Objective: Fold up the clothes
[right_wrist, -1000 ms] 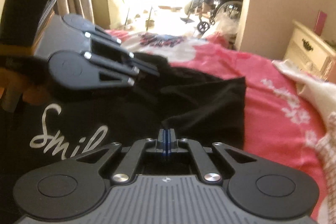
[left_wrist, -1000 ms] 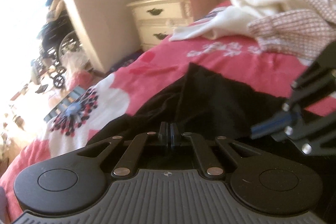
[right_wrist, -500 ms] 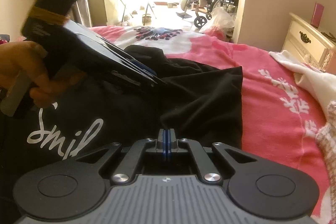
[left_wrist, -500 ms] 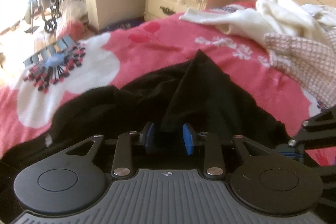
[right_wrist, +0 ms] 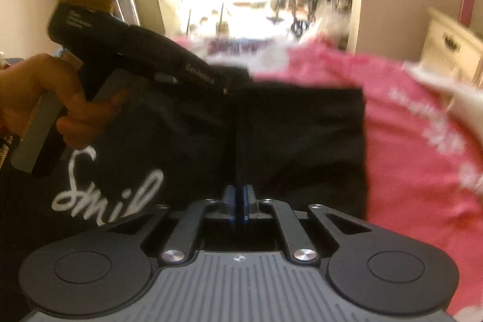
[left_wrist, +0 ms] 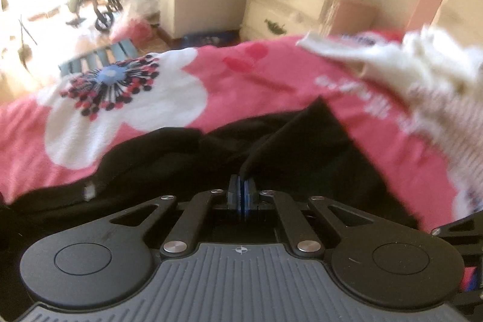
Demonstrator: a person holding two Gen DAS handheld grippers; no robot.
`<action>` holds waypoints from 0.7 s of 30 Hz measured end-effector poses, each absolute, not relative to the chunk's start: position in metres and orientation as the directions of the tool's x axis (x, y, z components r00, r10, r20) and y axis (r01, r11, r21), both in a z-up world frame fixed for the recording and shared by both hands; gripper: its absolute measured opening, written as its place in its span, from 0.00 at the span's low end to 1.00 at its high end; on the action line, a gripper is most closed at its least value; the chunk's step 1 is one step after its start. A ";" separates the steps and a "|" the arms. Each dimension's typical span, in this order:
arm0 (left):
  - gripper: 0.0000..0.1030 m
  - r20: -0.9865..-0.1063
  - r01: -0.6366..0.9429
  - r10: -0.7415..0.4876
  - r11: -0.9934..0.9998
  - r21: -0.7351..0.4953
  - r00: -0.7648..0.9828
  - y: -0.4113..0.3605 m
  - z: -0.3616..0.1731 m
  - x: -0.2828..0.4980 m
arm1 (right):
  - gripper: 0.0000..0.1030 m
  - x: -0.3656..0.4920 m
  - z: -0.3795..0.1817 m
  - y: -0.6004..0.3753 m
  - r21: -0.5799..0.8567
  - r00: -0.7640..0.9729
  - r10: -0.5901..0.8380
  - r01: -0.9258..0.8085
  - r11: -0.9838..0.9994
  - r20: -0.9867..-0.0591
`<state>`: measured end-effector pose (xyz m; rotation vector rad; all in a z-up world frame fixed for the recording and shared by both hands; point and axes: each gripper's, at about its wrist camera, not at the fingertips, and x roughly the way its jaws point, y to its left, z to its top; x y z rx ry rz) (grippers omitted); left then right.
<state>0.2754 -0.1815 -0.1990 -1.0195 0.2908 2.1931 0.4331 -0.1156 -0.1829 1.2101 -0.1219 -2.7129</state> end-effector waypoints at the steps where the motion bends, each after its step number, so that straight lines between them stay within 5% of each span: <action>1: 0.01 -0.744 -0.675 0.486 -0.735 -0.064 -0.458 -0.181 -0.202 0.277 | 0.24 0.435 -0.184 -0.112 0.173 -0.663 -0.207 0.118 -0.978 -0.719; 3: 0.03 -0.745 -0.682 0.474 -0.731 -0.035 -0.470 -0.180 -0.205 0.279 | 0.37 0.444 -0.176 -0.105 0.211 -0.684 -0.227 0.109 -0.971 -0.693; 5: 0.12 -0.739 -0.679 0.473 -0.733 -0.029 -0.480 -0.183 -0.200 0.279 | 0.40 0.461 -0.164 -0.096 0.220 -0.726 -0.226 0.105 -0.970 -0.649; 8: 0.23 -0.713 -0.656 0.471 -0.754 -0.020 -0.520 -0.192 -0.187 0.278 | 0.40 0.485 -0.151 -0.080 0.183 -0.769 -0.158 0.054 -0.982 -0.620; 13: 0.26 -0.631 -0.679 0.527 -0.734 0.001 -0.570 -0.184 -0.163 0.282 | 0.40 0.493 -0.160 -0.051 0.104 -0.751 -0.019 -0.067 -0.992 -0.661; 17: 0.26 -0.657 -0.770 0.570 -0.637 0.025 -0.493 -0.129 -0.169 0.283 | 0.37 0.480 -0.174 -0.051 0.054 -0.727 -0.003 -0.046 -0.997 -0.686; 20: 0.26 -0.670 -0.793 0.569 -0.607 0.048 -0.477 -0.094 -0.181 0.280 | 0.19 0.475 -0.179 -0.058 0.014 -0.736 0.001 -0.014 -1.000 -0.677; 21: 0.26 -0.674 -0.798 0.572 -0.602 0.042 -0.467 -0.085 -0.185 0.279 | 0.05 0.476 -0.180 -0.060 -0.004 -0.742 0.014 -0.016 -1.000 -0.670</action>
